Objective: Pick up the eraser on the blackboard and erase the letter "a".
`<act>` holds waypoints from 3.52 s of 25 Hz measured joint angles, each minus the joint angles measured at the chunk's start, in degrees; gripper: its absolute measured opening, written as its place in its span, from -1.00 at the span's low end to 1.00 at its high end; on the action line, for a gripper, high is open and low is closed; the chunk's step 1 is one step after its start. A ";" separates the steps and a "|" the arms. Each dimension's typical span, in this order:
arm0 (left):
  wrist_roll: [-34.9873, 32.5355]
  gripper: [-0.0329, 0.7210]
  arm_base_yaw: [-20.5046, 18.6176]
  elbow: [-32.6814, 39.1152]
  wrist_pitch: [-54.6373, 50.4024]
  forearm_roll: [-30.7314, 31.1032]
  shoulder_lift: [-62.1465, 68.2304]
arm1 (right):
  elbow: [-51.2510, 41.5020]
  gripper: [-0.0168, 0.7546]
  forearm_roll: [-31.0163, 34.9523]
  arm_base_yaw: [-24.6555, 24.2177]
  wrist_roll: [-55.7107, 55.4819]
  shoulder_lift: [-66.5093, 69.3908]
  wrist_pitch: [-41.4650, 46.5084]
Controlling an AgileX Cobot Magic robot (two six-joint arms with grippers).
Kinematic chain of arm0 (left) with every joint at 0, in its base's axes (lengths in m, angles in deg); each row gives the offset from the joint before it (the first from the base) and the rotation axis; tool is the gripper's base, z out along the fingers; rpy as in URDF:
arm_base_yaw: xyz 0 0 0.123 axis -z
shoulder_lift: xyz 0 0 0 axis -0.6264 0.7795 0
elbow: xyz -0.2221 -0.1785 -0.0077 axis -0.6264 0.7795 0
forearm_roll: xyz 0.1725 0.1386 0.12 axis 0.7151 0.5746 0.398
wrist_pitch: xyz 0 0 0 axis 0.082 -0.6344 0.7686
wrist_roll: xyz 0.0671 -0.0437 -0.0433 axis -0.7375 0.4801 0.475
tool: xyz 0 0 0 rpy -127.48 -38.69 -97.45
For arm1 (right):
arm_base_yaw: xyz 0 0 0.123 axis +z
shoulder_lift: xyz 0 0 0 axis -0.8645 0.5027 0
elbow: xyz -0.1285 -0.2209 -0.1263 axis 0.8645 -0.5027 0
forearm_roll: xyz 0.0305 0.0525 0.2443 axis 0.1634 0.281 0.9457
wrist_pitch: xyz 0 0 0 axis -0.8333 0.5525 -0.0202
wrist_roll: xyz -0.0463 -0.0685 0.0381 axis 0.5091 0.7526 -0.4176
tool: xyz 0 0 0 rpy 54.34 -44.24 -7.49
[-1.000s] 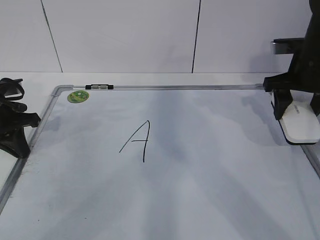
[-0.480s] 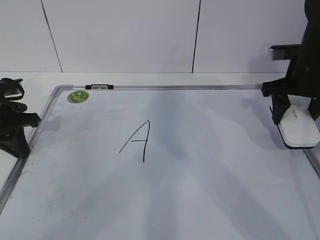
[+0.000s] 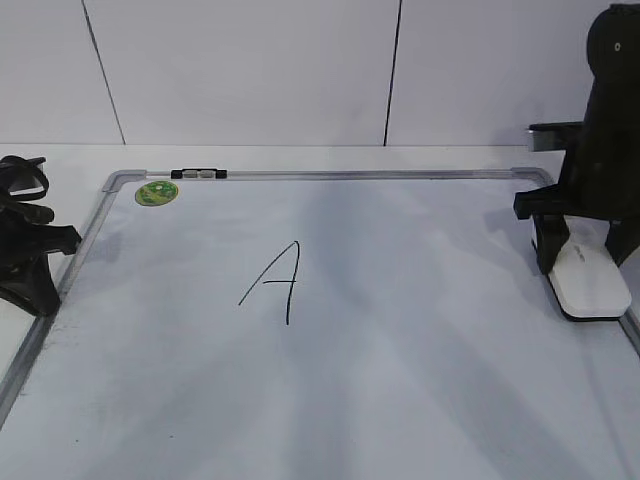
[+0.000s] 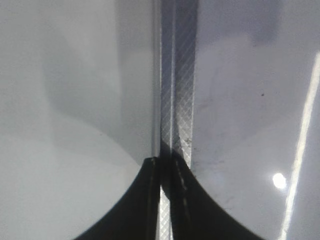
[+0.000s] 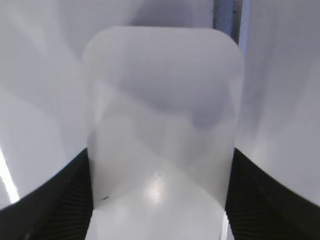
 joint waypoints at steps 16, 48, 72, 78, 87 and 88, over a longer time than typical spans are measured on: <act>0.00 -0.87 0.00 0.00 0.00 0.00 0.00 | 0.00 0.50 1.76 -1.94 1.92 1.64 -0.14; 0.00 -0.87 0.00 0.00 0.00 -0.33 0.00 | 0.10 0.71 1.86 -2.07 4.09 2.26 -0.14; -0.12 -0.77 0.00 0.00 0.00 0.04 0.00 | 2.64 0.65 2.56 -2.07 4.09 -8.43 -0.03; -0.03 -0.49 0.00 -3.41 -4.05 2.79 0.95 | 2.64 0.63 3.49 -2.07 4.09 -9.57 0.08; 1.27 -0.25 0.00 -13.90 -14.60 4.31 -2.36 | 2.64 0.60 4.07 -2.07 4.09 -13.87 0.28; 1.27 -0.24 0.00 -14.96 -15.55 4.03 -3.52 | 2.64 0.60 4.19 -2.07 4.09 -14.78 0.39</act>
